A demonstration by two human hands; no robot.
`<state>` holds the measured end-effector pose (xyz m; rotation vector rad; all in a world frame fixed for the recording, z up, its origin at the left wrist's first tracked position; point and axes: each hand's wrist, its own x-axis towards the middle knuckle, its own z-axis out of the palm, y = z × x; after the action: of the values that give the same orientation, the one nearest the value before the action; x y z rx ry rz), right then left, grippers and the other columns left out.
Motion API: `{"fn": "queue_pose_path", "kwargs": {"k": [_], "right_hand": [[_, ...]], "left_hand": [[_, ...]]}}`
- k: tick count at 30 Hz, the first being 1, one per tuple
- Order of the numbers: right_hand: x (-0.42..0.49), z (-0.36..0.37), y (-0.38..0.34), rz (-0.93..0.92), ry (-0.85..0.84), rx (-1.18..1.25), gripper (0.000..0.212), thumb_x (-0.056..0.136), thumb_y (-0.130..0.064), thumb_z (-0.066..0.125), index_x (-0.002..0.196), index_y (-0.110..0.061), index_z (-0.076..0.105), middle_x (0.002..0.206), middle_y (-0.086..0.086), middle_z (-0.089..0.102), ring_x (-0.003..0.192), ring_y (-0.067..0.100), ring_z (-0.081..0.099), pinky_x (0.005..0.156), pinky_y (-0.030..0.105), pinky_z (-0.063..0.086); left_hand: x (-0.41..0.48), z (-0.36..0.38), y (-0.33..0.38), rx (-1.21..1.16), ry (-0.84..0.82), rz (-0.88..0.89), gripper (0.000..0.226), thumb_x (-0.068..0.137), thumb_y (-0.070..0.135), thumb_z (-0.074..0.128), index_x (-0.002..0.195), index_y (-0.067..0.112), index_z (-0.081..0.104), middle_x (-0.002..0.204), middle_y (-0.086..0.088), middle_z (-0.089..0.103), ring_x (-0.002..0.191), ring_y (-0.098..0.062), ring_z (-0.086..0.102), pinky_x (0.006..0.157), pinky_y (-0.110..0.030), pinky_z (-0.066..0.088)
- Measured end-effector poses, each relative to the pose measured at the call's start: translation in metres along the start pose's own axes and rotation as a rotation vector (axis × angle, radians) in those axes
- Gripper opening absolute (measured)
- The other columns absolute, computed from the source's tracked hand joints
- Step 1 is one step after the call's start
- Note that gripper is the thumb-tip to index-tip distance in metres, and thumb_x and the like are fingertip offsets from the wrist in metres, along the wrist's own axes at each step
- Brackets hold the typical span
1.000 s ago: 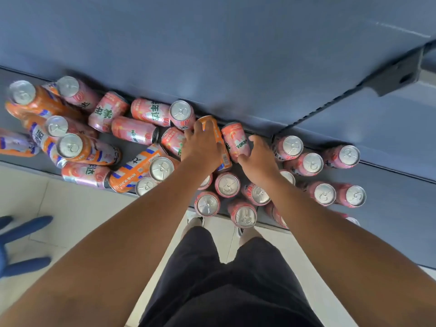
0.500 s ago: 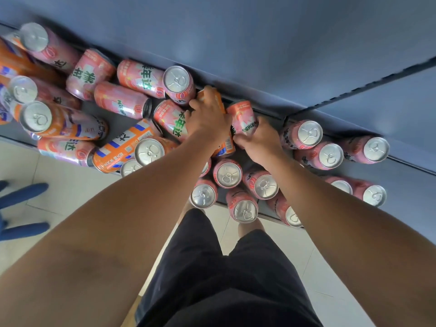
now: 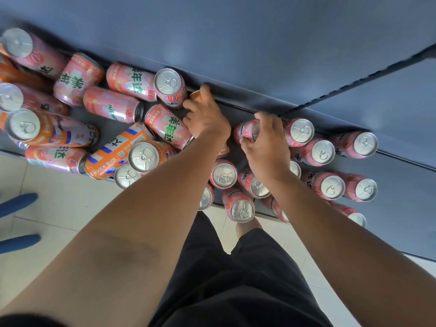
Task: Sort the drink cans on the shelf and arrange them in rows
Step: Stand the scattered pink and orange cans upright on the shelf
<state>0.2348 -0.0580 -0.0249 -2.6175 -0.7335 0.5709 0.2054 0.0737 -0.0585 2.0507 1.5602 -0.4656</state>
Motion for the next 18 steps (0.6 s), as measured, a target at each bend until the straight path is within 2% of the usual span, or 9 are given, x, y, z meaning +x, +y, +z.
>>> {"fn": "queue_pose_path", "kwargs": {"k": [3,7,11,15,18], "right_hand": [[0.004,-0.003,0.001,-0.034,0.014,-0.016,0.056,0.085,-0.018,0.072,0.135,-0.011,0.049,0.126,0.013,0.052,0.115,0.033,0.052,0.087,0.048,0.052],[0.006,-0.008,0.002,-0.047,0.024,-0.073,0.055,0.085,-0.014,0.07,0.136,-0.01,0.049,0.133,0.015,0.049,0.119,0.036,0.049,0.092,0.046,0.049],[0.004,-0.011,0.004,-0.059,-0.025,-0.155,0.056,0.084,-0.01,0.069,0.136,-0.01,0.049,0.139,0.014,0.045,0.124,0.037,0.046,0.096,0.045,0.046],[0.0,-0.012,0.005,-0.07,-0.075,-0.199,0.059,0.083,-0.009,0.069,0.137,-0.01,0.048,0.142,0.016,0.043,0.126,0.04,0.044,0.1,0.046,0.043],[-0.004,-0.015,0.004,-0.066,-0.112,-0.167,0.063,0.083,-0.011,0.069,0.141,-0.009,0.045,0.144,0.016,0.04,0.129,0.039,0.04,0.103,0.045,0.041]], "left_hand": [[-0.004,-0.004,-0.001,-0.096,0.031,0.003,0.069,0.086,0.025,0.07,0.139,0.024,0.026,0.132,-0.018,0.038,0.111,-0.038,0.058,0.096,-0.044,0.043],[-0.015,-0.015,-0.004,-0.344,0.02,0.027,0.087,0.076,0.013,0.076,0.144,0.029,0.024,0.129,-0.015,0.038,0.107,-0.042,0.058,0.093,-0.048,0.051],[-0.032,-0.027,-0.01,-0.447,0.025,0.12,0.102,0.068,0.012,0.08,0.15,0.029,0.022,0.132,-0.011,0.034,0.117,-0.033,0.046,0.097,-0.041,0.045],[-0.055,-0.034,-0.016,-0.485,0.072,0.285,0.088,0.065,0.008,0.082,0.139,0.022,0.037,0.129,-0.007,0.035,0.117,-0.028,0.046,0.095,-0.031,0.04],[-0.067,-0.034,-0.023,-0.466,0.096,0.435,0.077,0.065,0.0,0.08,0.131,0.012,0.043,0.129,-0.011,0.041,0.116,-0.03,0.048,0.099,-0.036,0.044]]}}
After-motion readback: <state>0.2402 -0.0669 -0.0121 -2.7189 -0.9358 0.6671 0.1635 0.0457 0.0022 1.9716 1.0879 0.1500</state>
